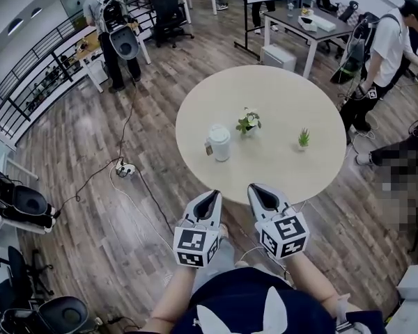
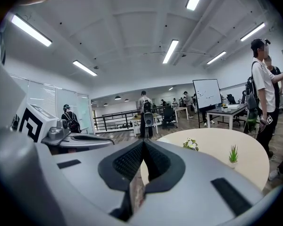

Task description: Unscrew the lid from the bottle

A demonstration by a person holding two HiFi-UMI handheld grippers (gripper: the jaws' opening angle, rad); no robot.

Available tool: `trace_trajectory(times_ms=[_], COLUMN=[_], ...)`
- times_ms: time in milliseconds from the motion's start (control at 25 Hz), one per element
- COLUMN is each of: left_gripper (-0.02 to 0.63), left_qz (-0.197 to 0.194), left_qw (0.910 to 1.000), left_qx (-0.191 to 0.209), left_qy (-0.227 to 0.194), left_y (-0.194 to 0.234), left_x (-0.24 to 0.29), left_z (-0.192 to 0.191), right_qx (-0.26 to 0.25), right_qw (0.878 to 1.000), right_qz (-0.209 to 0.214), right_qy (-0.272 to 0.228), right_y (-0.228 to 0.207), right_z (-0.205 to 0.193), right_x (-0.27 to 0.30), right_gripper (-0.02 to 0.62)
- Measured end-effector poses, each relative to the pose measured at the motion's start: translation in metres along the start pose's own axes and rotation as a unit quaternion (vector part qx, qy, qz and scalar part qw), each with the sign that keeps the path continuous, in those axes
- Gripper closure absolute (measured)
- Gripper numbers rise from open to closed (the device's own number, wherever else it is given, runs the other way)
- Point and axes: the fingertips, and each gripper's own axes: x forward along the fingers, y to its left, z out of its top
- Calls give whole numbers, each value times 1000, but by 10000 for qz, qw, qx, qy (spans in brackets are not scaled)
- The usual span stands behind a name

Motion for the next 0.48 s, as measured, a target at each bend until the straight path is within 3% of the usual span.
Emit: trace_trajectory(times_ms=[160,320,480], left_gripper=[578,569,412], left_qz=[-161,-133,-188], left_qw=[9998,9999,9992], left_qx=[71,28,-8], left_qy=[29,66,353], left_y=[14,30,43], left_x=[22,39,56], left_z=[3,2,-5], right_qx=[62,112,142], right_qw=[9999,9999,9998], right_qz=[-96,-25,-8], right_qy=[20,99,146], right_y=[-16,-25,-32], right_z=[5,7,11], right_x=[24,41,57], right_gripper=[588,526,461])
